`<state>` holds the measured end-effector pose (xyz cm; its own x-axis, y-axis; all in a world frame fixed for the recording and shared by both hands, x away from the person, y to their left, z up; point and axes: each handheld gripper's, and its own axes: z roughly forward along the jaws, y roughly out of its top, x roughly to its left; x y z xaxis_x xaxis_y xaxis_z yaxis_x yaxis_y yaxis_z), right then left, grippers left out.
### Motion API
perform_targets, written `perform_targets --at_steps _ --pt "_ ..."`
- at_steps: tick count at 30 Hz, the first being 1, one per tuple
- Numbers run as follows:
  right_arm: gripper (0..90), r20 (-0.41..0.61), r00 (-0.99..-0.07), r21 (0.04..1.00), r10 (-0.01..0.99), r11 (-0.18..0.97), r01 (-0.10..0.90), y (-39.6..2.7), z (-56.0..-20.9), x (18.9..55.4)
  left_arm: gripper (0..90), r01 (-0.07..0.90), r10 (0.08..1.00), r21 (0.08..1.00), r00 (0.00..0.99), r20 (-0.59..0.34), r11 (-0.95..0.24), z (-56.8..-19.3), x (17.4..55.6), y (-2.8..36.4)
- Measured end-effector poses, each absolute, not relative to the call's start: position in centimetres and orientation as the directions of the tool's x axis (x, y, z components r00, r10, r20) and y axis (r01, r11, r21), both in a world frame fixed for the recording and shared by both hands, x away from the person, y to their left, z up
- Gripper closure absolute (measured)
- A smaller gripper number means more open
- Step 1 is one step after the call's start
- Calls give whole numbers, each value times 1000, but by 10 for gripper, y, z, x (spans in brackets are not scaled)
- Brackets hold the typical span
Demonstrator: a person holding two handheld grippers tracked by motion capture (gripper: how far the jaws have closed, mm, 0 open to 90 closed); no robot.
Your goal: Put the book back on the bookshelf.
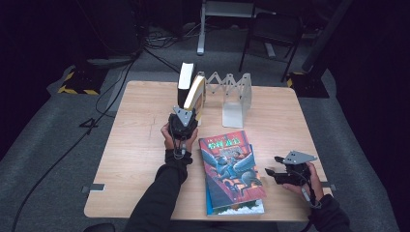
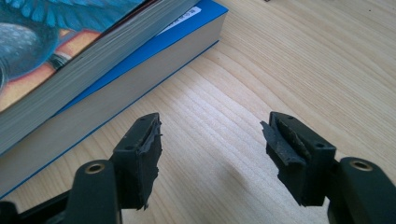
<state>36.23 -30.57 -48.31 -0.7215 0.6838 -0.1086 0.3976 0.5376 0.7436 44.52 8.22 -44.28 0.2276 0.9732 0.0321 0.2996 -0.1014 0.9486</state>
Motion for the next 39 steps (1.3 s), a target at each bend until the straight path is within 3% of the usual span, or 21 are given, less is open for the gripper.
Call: perform_targets --at_steps 8,13,18,30,39 --pt "359 -108 -719 740 687 538 403 -306 -483 363 700 340 969 934 245 21 -106 -463 436 83" --pt "358 -109 -723 738 682 543 401 -306 -484 362 706 401 968 913 249 -29 -76 -479 438 83" --pt "358 -107 -726 736 680 545 402 -305 -485 362 746 407 972 906 234 22 -119 -482 440 79" --pt "358 -113 -731 727 673 558 401 -304 -487 363 747 424 986 904 167 -23 -50 -480 460 67" --pt "359 -118 -730 732 674 555 394 -303 -486 362 729 426 979 904 198 -46 -44 -479 464 69"
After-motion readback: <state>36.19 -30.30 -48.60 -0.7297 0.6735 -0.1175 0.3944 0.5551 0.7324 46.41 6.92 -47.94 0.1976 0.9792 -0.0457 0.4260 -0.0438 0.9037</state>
